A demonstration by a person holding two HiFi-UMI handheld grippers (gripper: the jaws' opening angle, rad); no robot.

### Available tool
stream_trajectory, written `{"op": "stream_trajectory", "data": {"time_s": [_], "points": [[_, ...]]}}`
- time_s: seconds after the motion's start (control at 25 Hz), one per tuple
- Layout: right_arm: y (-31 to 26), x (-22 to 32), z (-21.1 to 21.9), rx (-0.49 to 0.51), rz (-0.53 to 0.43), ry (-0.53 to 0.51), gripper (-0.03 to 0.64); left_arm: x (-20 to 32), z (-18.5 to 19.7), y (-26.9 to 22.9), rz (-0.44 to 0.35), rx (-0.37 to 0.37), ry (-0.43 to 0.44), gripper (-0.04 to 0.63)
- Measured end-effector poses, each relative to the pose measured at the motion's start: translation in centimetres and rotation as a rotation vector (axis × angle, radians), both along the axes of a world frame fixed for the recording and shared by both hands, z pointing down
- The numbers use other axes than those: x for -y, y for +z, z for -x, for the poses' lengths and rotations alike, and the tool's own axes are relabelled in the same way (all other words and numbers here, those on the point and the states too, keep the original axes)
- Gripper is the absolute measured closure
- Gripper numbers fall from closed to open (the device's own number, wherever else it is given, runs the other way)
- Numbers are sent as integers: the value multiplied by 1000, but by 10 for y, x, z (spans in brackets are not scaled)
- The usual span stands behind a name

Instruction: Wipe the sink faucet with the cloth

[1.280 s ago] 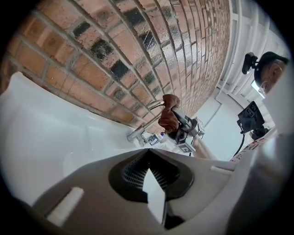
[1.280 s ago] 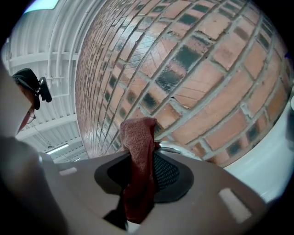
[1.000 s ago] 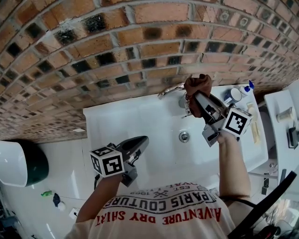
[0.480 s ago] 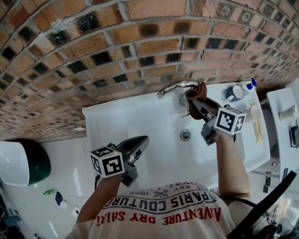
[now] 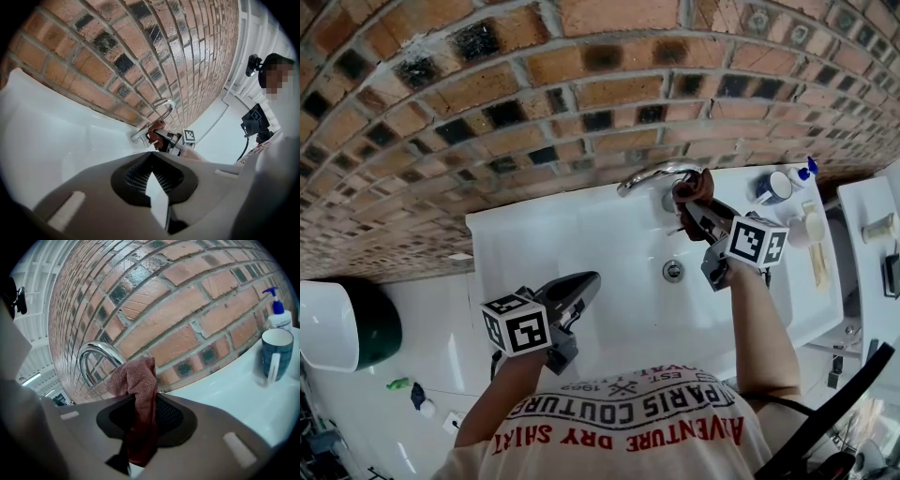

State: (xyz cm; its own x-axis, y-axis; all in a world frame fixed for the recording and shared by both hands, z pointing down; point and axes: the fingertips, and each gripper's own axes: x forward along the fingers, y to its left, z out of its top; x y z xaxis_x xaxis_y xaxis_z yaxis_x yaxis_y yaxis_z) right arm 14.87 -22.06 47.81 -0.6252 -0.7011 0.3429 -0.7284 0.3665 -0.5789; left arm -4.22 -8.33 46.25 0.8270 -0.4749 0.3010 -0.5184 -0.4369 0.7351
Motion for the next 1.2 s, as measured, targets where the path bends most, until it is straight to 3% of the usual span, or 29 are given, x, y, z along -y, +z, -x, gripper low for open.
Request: {"op": "stream_trajectory", "data": {"time_s": [0.32, 0.52, 0.88, 1.2], "points": [[-48, -39, 36, 18, -100, -76, 517, -2, 5, -2, -5, -5, -6, 595], [-57, -51, 75, 48, -97, -141, 517, -2, 6, -3, -6, -14, -2, 595], [-32, -26, 98, -71, -25, -145, 516, -2, 10, -2, -7, -13, -21, 595], [-42, -25, 107, -145, -64, -210, 517, -2, 9, -2, -5, -16, -28, 595]]}}
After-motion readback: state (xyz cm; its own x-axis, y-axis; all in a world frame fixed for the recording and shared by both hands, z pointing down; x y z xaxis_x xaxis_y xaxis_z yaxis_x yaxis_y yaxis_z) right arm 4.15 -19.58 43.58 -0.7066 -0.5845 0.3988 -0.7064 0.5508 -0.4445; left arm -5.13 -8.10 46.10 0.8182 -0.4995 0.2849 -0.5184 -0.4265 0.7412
